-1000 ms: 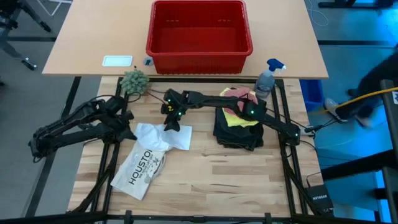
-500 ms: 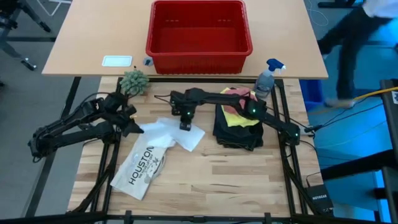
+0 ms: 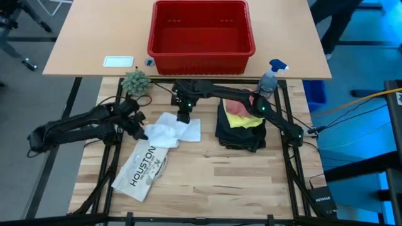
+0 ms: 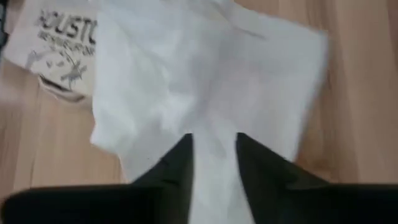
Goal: Fold laundry
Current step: Fold the white panty
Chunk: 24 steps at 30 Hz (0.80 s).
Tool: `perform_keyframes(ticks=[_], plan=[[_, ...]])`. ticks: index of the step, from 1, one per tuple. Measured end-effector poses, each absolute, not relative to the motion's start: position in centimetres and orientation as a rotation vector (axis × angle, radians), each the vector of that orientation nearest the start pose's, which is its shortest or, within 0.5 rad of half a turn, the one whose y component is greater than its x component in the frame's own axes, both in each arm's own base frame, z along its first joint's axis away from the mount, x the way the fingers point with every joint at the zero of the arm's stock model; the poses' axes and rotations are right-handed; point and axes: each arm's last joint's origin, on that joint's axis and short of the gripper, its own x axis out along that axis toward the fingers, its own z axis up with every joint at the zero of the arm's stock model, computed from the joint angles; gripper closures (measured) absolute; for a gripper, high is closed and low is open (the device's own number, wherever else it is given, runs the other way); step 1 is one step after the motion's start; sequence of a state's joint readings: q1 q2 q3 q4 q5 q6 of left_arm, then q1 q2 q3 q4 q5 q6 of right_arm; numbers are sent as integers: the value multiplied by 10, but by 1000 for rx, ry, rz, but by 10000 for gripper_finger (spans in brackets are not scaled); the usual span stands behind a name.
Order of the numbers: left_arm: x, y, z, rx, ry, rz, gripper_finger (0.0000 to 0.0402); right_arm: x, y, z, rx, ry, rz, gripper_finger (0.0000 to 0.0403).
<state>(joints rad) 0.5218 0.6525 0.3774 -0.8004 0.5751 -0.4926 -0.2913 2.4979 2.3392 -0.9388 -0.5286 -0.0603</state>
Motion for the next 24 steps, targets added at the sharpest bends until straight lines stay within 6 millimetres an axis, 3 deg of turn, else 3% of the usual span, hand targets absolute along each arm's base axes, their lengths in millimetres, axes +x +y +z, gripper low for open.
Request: perform_keyframes(ticks=[5,8,16,20,24], plan=[[111,41,171,-1008,911,242,401,515,-140,203,309,922,199,198],[118,41,172,-980,887,222,401,520,-147,201,247,871,139,165],[125,44,168,-955,891,237,401,520,-182,153,353,919,27,179],[127,45,168,-943,876,235,401,521,-192,146,383,893,7,192],[131,46,171,-930,834,229,401,527,-189,143,405,851,29,196]])
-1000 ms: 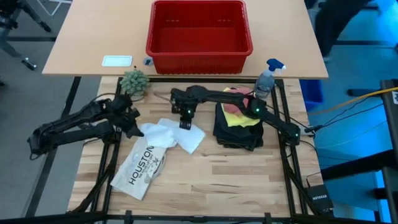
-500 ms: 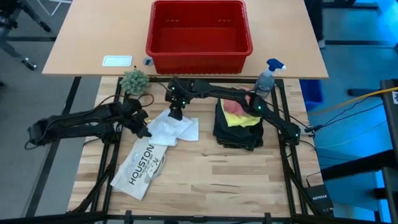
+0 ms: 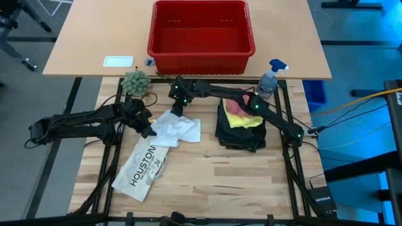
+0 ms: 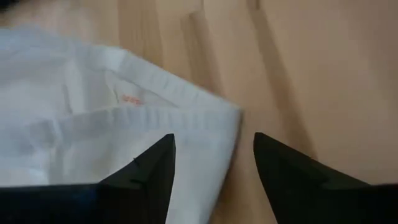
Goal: Fold laundry
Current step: Fold the white panty
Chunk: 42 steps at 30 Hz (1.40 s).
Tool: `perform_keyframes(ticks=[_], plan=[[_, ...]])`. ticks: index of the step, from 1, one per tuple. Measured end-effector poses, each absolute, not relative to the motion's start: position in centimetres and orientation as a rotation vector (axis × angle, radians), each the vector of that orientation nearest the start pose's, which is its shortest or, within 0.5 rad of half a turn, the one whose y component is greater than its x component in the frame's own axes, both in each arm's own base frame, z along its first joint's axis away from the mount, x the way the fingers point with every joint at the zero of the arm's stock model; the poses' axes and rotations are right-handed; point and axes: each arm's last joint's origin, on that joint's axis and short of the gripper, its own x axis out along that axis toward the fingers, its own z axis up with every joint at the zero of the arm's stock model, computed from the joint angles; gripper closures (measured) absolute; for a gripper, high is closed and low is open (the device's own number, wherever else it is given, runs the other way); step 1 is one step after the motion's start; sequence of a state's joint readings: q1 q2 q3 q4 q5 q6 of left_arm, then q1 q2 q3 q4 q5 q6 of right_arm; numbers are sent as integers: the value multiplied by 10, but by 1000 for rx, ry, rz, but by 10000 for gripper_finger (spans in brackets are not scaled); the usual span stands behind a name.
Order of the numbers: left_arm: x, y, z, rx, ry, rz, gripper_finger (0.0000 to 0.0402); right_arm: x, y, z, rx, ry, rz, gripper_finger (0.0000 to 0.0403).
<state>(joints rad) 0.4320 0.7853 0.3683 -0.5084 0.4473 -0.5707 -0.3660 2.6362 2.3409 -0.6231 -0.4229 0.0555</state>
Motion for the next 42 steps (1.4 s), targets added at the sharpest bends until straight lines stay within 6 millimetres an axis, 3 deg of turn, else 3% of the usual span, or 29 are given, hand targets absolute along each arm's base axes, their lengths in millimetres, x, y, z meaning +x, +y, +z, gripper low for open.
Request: perform_keyframes(ticks=[24,29,34,39,42], plan=[[141,51,181,-932,688,194,401,531,-165,137,284,946,-67,200],[144,52,185,-933,634,170,401,534,-156,130,221,973,-81,253],[145,52,187,-939,622,144,401,533,-157,129,222,979,-43,379],[144,51,189,-933,608,139,401,524,-174,141,399,955,4,397],[142,50,195,-910,580,127,401,511,-181,174,415,956,10,400]])
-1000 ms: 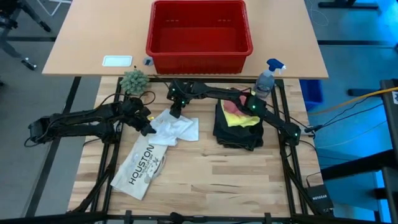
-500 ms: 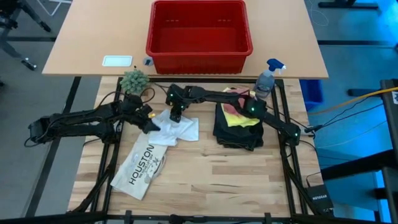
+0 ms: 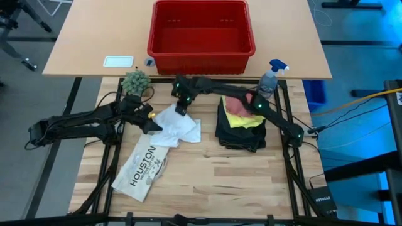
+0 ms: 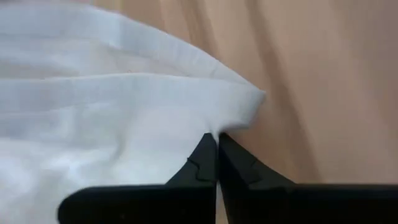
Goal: Fold laundry
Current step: Fold the white panty
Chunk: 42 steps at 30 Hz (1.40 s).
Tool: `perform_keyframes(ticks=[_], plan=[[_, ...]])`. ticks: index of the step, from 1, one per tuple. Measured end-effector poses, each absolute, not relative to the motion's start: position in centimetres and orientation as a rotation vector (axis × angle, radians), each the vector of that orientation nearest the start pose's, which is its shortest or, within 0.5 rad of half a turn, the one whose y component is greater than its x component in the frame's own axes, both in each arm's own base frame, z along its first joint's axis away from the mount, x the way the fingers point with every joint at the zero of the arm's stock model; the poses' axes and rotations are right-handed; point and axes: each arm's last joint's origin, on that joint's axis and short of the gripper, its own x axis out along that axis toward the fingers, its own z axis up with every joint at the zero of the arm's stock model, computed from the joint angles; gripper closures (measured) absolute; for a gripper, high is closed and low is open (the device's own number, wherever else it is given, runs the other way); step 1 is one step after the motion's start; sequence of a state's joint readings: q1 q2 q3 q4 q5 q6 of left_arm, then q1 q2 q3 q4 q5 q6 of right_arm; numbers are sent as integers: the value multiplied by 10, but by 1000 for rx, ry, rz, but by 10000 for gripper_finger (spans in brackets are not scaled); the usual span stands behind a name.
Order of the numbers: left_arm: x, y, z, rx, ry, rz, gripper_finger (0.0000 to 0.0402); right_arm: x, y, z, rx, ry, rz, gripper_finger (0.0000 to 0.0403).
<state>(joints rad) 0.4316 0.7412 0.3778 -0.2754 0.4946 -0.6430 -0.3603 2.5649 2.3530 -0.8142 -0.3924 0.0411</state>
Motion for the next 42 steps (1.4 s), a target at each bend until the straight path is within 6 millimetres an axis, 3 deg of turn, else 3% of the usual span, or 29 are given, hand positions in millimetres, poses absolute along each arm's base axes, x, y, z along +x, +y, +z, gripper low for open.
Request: perform_keyframes(ticks=[4,6,9,13,22,28,32,36,42], plan=[[140,52,209,-855,509,152,401,490,-180,241,372,896,11,401],[139,54,214,-836,471,197,401,482,-178,263,359,874,14,402],[138,57,218,-819,420,285,401,474,-173,280,376,865,26,402],[146,65,230,-758,280,273,401,470,-160,300,406,827,80,402],[165,82,215,-772,312,329,401,482,-131,298,392,833,124,403],[174,85,212,-762,350,282,401,484,-131,298,400,815,99,403],[179,88,222,-713,331,268,401,484,-131,296,401,825,71,400],[180,89,228,-674,323,264,401,484,-130,294,416,824,115,369],[180,89,226,-658,337,267,401,489,-128,300,433,740,244,284]])
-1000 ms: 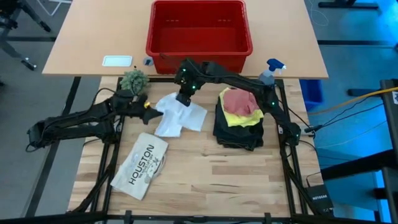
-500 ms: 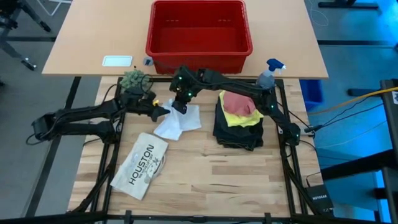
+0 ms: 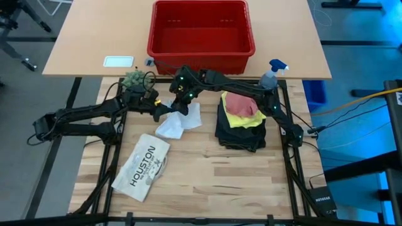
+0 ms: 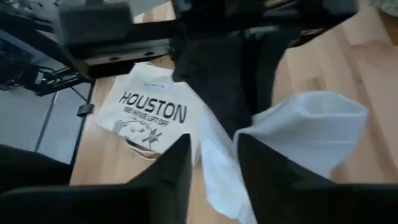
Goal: Fold laundry
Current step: Fold the white panty
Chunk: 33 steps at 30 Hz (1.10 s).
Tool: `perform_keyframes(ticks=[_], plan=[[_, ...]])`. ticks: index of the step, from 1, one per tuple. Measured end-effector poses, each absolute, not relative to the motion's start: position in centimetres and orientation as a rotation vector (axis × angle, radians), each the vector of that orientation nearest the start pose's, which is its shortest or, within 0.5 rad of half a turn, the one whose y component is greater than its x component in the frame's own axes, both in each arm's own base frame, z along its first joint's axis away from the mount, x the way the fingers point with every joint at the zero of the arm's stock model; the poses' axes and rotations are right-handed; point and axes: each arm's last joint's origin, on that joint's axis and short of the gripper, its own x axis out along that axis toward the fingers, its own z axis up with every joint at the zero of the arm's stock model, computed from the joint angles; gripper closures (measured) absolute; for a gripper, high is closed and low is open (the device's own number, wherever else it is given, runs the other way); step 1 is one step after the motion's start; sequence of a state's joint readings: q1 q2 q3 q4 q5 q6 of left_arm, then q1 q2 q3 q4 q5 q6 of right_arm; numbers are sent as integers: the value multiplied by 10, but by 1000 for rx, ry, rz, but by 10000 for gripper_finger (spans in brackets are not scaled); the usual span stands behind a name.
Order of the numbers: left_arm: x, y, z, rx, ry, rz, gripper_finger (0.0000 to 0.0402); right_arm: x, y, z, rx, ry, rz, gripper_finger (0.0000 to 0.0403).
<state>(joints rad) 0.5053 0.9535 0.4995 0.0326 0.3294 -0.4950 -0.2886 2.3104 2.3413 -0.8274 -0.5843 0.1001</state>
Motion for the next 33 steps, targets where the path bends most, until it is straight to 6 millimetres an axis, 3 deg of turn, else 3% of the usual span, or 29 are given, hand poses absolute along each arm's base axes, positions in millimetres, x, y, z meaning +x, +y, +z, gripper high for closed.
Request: perform_keyframes(ticks=[8,12,17,29,33], plan=[[179,91,227,-665,336,282,401,490,-130,285,432,817,168,220],[181,91,234,-653,302,261,401,493,-134,274,403,854,71,217],[181,91,235,-661,300,265,401,492,-136,275,368,852,-1,217],[178,96,231,-663,332,298,401,501,-132,283,329,737,128,217],[177,96,231,-661,322,305,401,503,-133,285,348,715,83,218]])
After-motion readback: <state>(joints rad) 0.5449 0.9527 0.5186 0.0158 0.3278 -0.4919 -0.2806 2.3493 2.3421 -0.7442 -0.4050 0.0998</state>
